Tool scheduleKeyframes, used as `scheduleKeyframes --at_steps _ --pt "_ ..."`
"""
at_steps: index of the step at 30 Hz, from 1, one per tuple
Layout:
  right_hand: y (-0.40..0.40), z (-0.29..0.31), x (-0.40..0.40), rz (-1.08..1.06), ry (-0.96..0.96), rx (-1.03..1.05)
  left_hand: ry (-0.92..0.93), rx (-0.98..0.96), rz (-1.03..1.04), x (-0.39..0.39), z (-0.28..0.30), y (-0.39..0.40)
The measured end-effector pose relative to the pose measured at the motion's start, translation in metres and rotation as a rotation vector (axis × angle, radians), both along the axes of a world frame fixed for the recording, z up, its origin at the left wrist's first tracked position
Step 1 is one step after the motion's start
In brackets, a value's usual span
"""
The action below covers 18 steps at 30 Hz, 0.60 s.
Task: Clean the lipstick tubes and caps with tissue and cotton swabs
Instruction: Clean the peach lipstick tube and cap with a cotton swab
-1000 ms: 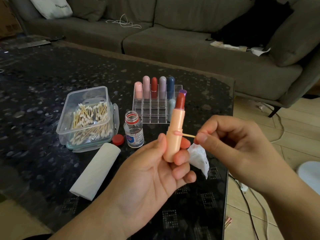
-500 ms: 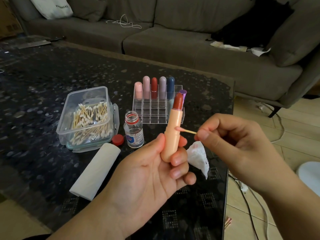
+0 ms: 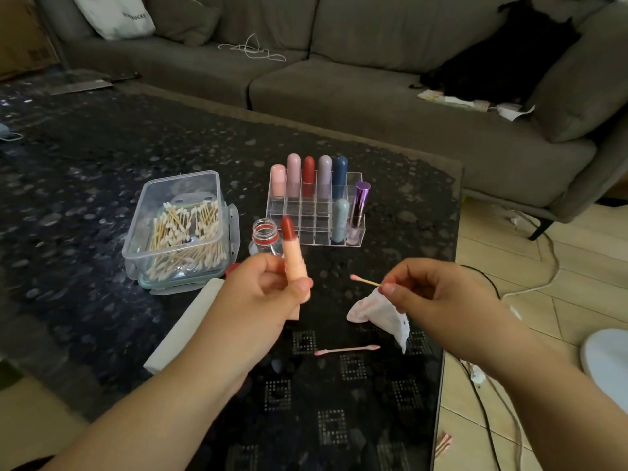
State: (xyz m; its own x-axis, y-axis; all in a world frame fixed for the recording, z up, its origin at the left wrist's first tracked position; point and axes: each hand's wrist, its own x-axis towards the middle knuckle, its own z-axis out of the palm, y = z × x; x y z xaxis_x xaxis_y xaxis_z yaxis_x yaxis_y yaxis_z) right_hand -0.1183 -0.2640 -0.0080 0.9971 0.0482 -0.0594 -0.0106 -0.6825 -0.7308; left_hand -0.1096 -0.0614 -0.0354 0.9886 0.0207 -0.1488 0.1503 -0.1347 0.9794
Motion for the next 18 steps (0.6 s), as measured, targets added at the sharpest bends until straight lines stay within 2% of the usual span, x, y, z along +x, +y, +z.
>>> scheduleKeyframes --at_steps 3,11,15,18 --pt "0.001 -0.001 0.002 -0.034 0.012 -0.040 -0.030 0.166 -0.039 0.001 -0.007 0.000" --pt "0.003 -0.001 0.005 -0.044 0.021 -0.070 -0.264 0.597 -0.095 0.006 -0.015 -0.013" --pt "-0.001 -0.001 0.003 -0.035 0.011 -0.034 -0.260 0.707 -0.126 0.012 -0.020 -0.018" --pt "-0.006 0.001 0.001 -0.029 -0.010 0.033 -0.256 0.716 -0.137 0.015 -0.022 -0.022"
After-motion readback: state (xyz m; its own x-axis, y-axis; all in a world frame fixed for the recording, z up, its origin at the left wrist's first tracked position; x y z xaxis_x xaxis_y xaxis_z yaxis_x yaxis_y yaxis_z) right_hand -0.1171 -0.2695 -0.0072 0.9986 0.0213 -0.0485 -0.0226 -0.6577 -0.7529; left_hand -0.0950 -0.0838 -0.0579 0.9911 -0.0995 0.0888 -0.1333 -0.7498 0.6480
